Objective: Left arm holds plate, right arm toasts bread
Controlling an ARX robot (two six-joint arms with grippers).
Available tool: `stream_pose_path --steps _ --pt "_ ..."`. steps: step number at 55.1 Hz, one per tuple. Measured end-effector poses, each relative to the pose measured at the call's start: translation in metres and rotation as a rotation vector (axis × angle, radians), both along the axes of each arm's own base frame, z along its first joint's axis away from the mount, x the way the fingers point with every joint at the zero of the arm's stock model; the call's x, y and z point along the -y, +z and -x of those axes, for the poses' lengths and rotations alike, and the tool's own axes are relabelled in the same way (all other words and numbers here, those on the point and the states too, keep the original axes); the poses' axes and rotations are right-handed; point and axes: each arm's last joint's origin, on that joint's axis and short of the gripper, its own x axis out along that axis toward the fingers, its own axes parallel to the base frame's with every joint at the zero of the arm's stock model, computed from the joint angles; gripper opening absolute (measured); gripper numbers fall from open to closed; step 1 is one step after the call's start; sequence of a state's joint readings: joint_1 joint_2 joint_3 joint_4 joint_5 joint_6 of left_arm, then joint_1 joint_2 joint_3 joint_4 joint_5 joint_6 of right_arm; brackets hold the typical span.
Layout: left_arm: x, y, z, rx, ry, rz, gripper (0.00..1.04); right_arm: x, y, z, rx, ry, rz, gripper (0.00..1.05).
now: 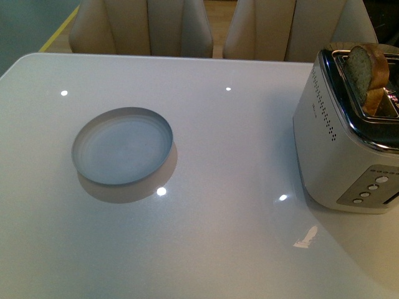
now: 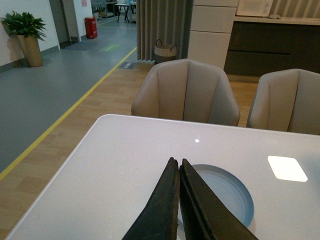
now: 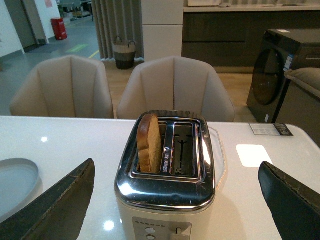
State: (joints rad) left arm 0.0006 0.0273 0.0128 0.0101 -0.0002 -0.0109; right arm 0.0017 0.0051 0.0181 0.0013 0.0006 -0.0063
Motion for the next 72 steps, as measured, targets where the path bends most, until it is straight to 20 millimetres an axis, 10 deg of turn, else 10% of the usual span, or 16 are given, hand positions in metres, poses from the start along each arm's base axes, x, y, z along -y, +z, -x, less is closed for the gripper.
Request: stream_pose_path --steps 21,45,72 --pt "0.0 0.0008 0.0013 0.012 0.0 0.001 0.04 0.0 0.0 0.0 0.0 0.0 0.0 0.96" --pt "0.0 0.0008 0.0013 0.012 0.0 0.0 0.99 0.0 0.0 0.0 0.0 0.0 0.0 0.96" --pt "0.0 0.0008 0.0013 0.012 0.0 -0.002 0.97 0.0 0.0 0.0 0.0 0.0 0.0 0.96"
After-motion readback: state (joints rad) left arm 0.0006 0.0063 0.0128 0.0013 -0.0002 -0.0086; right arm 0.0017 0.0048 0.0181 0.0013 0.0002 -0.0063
